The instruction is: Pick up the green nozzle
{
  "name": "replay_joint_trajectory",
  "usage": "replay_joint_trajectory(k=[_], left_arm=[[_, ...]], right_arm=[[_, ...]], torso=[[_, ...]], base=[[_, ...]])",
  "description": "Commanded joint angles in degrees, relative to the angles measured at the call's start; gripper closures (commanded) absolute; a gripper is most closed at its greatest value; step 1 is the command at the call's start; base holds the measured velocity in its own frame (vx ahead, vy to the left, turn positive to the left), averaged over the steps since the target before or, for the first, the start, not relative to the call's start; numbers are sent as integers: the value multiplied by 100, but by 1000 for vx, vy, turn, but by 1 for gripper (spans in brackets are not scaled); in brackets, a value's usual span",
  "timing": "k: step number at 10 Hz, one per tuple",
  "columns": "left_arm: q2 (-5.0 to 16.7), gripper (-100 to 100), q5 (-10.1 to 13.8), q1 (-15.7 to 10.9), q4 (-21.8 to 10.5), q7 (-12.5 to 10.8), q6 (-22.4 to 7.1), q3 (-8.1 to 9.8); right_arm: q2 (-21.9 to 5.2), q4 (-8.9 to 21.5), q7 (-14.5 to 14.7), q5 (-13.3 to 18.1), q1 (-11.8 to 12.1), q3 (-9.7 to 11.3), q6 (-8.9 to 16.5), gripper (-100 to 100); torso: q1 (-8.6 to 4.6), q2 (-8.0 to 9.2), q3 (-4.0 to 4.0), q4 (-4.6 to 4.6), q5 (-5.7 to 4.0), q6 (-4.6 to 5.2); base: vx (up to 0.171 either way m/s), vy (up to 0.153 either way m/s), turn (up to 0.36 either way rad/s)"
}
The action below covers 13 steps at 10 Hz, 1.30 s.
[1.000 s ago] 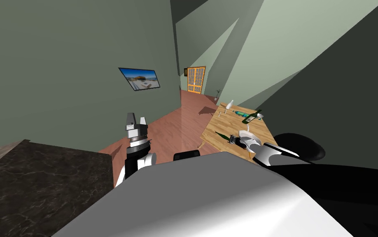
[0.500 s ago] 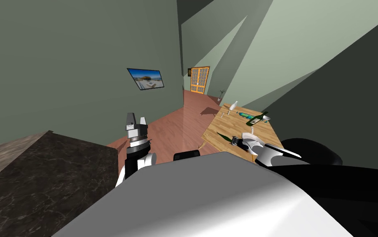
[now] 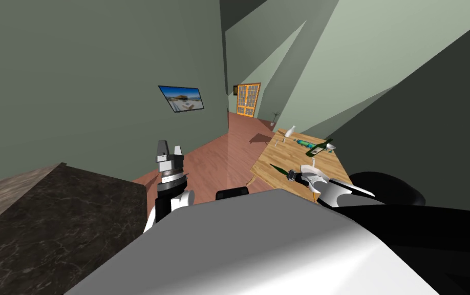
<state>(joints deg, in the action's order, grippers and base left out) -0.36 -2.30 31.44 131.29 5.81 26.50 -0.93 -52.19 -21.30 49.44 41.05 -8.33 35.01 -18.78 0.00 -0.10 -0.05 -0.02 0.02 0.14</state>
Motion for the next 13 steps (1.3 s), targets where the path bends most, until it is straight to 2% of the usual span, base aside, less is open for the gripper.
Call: replay_joint_trajectory(k=[1,2,3,4,5,6,7,8,10,11,12,13], left_arm=[[0,0,0,0,0,0,0,0],[0,0,0,0,0,0,0,0],[0,0,0,0,0,0,0,0],[0,0,0,1,0,0,0,0],[0,0,0,1,0,0,0,0],[0,0,0,0,0,0,0,0],[0,0,0,1,0,0,0,0],[0,0,0,0,0,0,0,0],[0,0,0,0,0,0,0,0],[0,0,0,0,0,0,0,0],[0,0,0,1,0,0,0,0],[0,0,0,0,0,0,0,0]], right_arm=[[0,0,0,0,0,0,0,100],[1,0,1,1,1,1,0,0],[14,-72,-159,252,-49,-50,-22,100],[4,-208,-382,442,-82,-88,-35,100],[4,-208,-382,589,-82,-88,-35,100],[-5,-344,-605,776,-116,-126,-48,100],[-5,-344,-605,927,-116,-126,-48,100],[-15,-480,-818,1104,-149,-164,-61,100],[-15,-480,-829,1264,-149,-164,-61,100],[-25,-616,-1052,1512,-183,-202,-74,100],[-25,-616,-1052,1602,-183,-202,-74,100],[-34,-751,-1213,1784,-216,-240,-86,100]], torso=[[0,0,0,0,0,0],[1,1,1,1,1,0],[2,1,1,1,2,0],[4,-1,-1,0,4,6],[8,-7,-4,-1,5,6],[11,-8,-4,-1,7,1],[12,-9,-4,0,8,2],[12,-7,-3,0,8,-1],[13,-3,0,2,12,0],[14,0,2,4,13,-6],[16,0,2,4,15,1],[17,0,2,4,15,0]], base=[[0,0,0],[0,0,0],[16,0,-166],[39,9,-228],[34,16,-112],[34,10,-160],[23,10,-79],[24,6,-174],[14,5,-28],[18,3,-126],[18,6,-107],[20,6,-144]])
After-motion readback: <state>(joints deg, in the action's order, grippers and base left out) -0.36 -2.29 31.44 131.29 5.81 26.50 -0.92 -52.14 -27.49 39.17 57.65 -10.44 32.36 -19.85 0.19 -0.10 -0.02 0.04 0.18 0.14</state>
